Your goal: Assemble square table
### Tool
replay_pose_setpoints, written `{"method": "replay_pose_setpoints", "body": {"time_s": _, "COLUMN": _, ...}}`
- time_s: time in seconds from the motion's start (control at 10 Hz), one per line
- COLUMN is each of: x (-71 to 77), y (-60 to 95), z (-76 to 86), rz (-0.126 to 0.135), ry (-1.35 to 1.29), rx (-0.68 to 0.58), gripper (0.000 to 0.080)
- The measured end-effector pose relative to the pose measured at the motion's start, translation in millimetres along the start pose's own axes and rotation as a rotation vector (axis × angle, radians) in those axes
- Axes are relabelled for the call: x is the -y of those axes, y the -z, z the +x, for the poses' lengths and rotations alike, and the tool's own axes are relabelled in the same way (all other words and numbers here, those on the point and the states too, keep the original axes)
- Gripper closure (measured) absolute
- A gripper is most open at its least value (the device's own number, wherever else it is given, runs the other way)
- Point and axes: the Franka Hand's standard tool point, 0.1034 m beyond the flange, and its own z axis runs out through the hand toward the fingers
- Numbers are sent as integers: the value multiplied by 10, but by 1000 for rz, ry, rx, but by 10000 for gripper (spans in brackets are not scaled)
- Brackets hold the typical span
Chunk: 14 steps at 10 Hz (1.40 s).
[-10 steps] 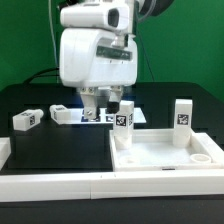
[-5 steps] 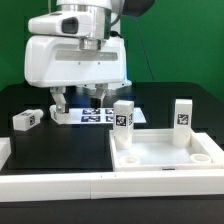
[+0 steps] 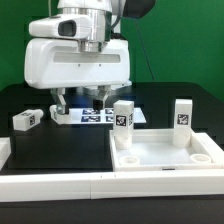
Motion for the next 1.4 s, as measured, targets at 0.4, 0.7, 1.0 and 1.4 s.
{"method": "replay_pose_setpoints", "body": {"time_s": 0.4, "x": 224, "y": -68, "z": -682, "rz": 53, "ry": -47, "rx": 70, "gripper": 151}}
{"method": "replay_pose_setpoints", "body": {"time_s": 0.7, "x": 272, "y": -95, "z": -727, "rz": 61, "ry": -66, "rx": 79, "gripper": 151}}
{"method": "replay_pose_setpoints", "body": {"time_s": 1.0, "x": 284, "y": -103, "z": -748, "rz": 64, "ry": -74, "rx": 83, "gripper": 151}}
{"method": "replay_pose_setpoints", "body": {"time_s": 1.4, "x": 593, "y": -231, "z": -1080, "rz": 121, "ry": -166, "rx": 157, "gripper": 151}}
